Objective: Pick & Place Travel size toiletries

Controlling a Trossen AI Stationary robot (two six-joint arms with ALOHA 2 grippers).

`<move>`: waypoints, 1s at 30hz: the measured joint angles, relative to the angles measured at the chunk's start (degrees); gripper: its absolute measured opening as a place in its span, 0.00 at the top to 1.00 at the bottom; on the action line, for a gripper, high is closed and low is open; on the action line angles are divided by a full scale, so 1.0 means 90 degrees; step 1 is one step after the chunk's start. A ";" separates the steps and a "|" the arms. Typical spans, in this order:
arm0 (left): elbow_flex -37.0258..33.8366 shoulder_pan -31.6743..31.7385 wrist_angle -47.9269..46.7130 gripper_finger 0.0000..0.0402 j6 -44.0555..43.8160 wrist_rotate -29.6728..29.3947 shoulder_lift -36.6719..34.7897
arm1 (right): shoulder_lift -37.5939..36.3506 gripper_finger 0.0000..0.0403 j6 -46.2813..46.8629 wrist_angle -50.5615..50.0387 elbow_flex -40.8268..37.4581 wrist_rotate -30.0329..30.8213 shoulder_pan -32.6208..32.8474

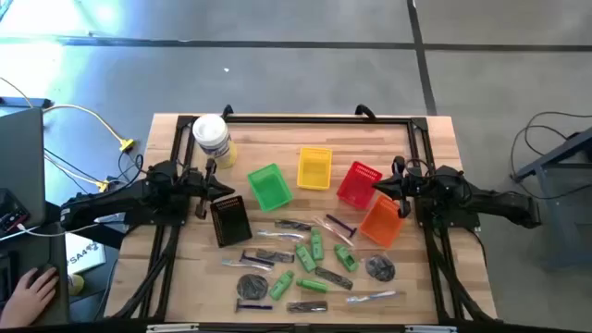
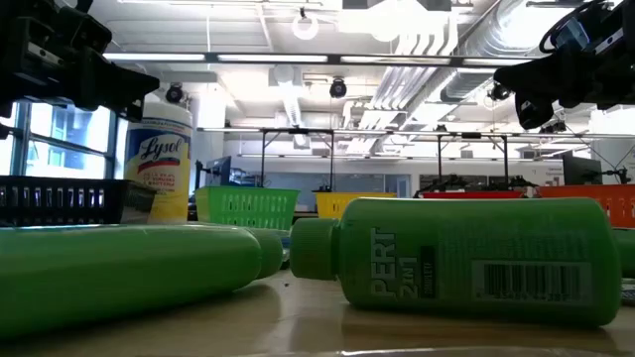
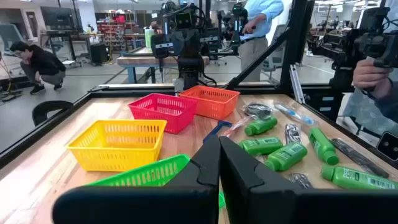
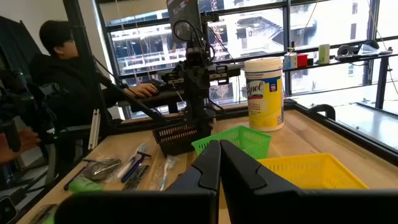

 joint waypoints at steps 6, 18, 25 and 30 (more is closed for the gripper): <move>0.0000 0.0000 0.0002 1.00 0.0000 0.0000 0.0000 | 0.0000 0.99 -0.0088 -0.0012 0.0000 0.0002 0.0000; 0.0000 0.0000 0.0000 1.00 0.0000 0.0000 0.0000 | 0.0002 0.99 -0.0148 -0.0324 0.0000 0.0002 0.0000; 0.0000 0.0000 0.0000 1.00 -0.0002 -0.0010 -0.0002 | 0.0002 0.99 -0.0148 -0.0338 0.0000 0.0002 0.0000; 0.0000 0.0000 0.0110 1.00 -0.0001 -0.0029 0.0000 | 0.0002 0.99 -0.0148 -0.0241 -0.0001 0.0002 0.0000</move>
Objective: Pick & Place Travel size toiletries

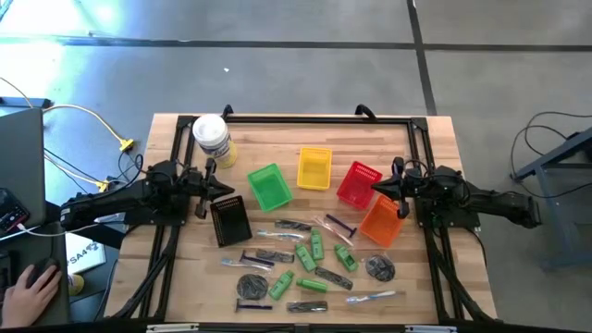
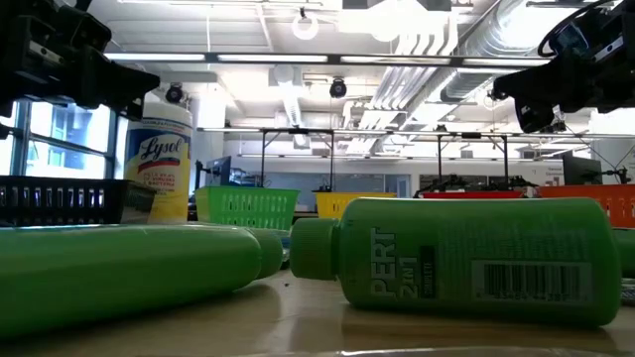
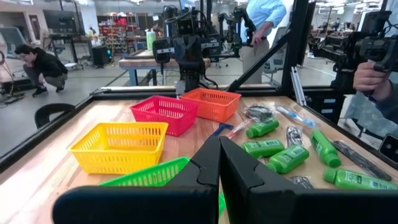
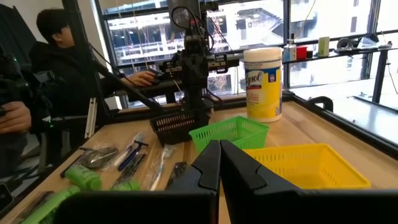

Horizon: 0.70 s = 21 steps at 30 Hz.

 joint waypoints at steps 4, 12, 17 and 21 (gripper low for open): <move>0.0000 0.0000 0.0051 1.00 0.0001 0.0000 -0.0002 | 0.0000 0.99 -0.0008 0.0090 0.0001 0.0002 0.0000; 0.0000 0.0000 0.0137 1.00 -0.0002 0.0000 -0.0002 | 0.0000 0.99 -0.0020 0.0173 0.0000 0.0002 0.0000; -0.0002 0.0000 0.0244 1.00 0.0000 0.0002 -0.0002 | 0.0000 0.99 -0.0019 0.0218 0.0001 0.0001 0.0000; 0.0010 0.0000 0.0371 1.00 -0.0021 0.0002 -0.0002 | 0.0000 0.99 0.0055 0.0337 0.0001 0.0000 0.0000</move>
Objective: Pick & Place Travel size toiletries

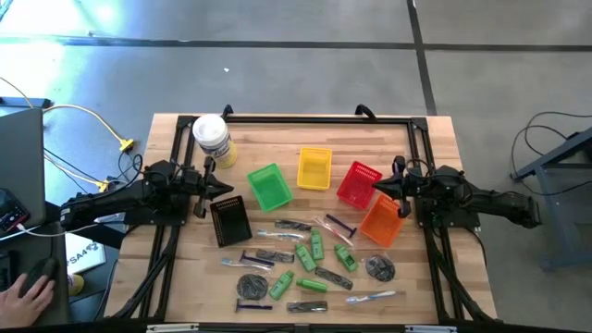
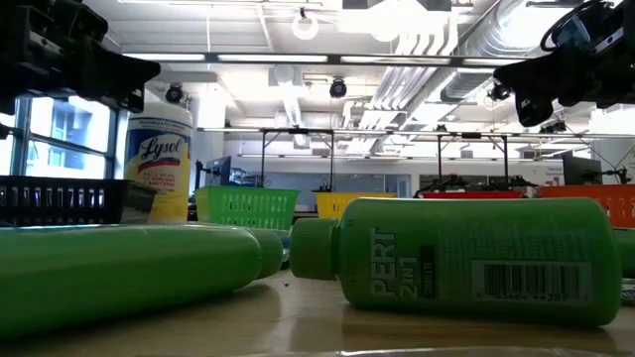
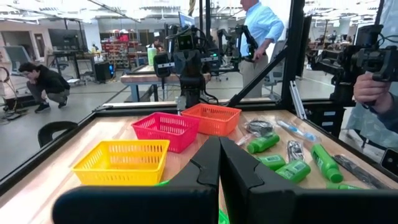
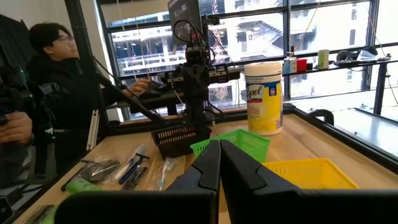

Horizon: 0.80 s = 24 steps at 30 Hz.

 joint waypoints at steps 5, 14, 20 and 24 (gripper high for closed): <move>0.0033 0.0000 -0.0073 1.00 0.0029 0.0000 0.0002 | 0.0000 0.99 0.0087 0.0108 -0.0002 0.0030 0.0001; 0.0036 0.0000 -0.0082 1.00 0.0046 -0.0969 0.0002 | 0.0000 0.99 0.0299 0.0156 -0.0002 0.0168 0.0002; 0.0039 0.0002 -0.0082 1.00 0.0029 -0.1047 0.0002 | 0.0000 0.99 0.0307 0.0156 -0.0002 0.0168 0.0000; 0.0039 0.0002 -0.0090 1.00 0.0027 -0.1067 0.0002 | 0.0000 0.99 0.0307 0.0169 -0.0002 0.0168 0.0002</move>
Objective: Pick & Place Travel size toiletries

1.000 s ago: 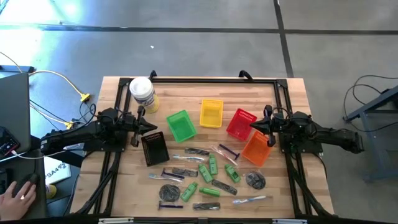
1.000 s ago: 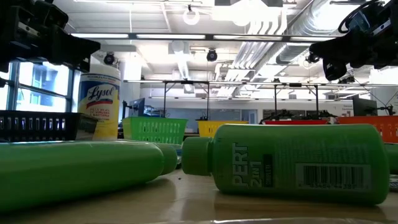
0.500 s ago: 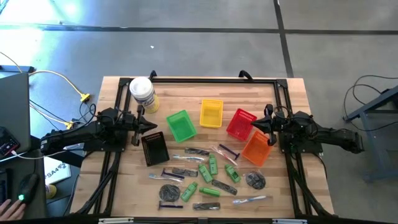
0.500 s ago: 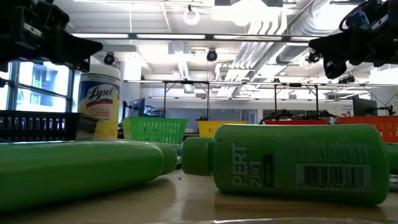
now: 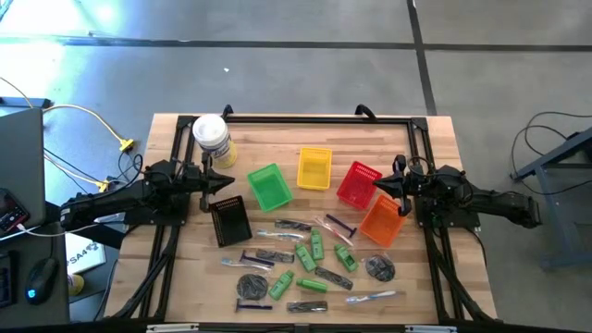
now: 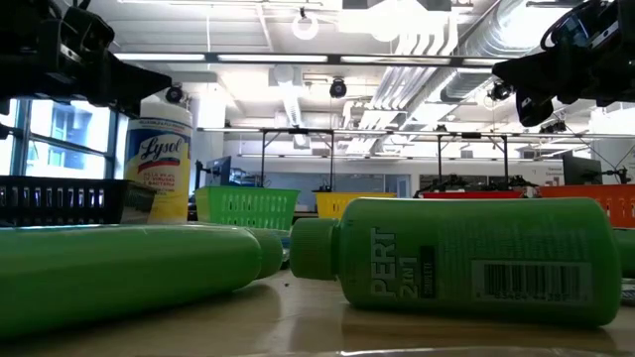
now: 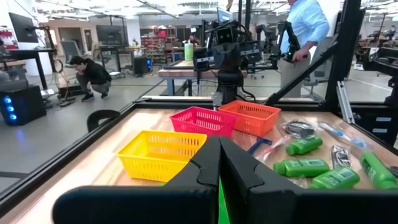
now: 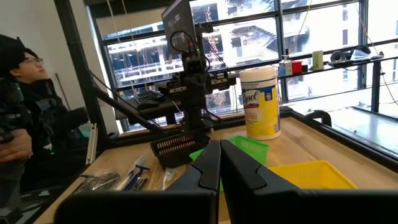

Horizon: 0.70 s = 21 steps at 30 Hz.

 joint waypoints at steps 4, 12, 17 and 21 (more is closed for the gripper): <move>0.0002 0.0000 -0.0019 1.00 0.0000 -0.0011 0.0000 | 0.0000 0.99 0.0002 0.0004 0.0000 0.0000 -0.0002; 0.0002 0.0000 -0.0019 1.00 -0.0002 -0.0149 0.0000 | 0.0000 0.99 0.0002 0.0002 0.0002 0.0000 0.0000; 0.0002 0.0000 -0.0017 1.00 -0.0002 -0.0148 0.0000 | 0.0000 0.99 0.0004 -0.0023 0.0001 -0.0002 -0.0001; 0.0002 0.0000 -0.0017 1.00 -0.0002 -0.0148 0.0000 | 0.0000 0.99 0.0022 -0.0025 0.0000 -0.0011 0.0000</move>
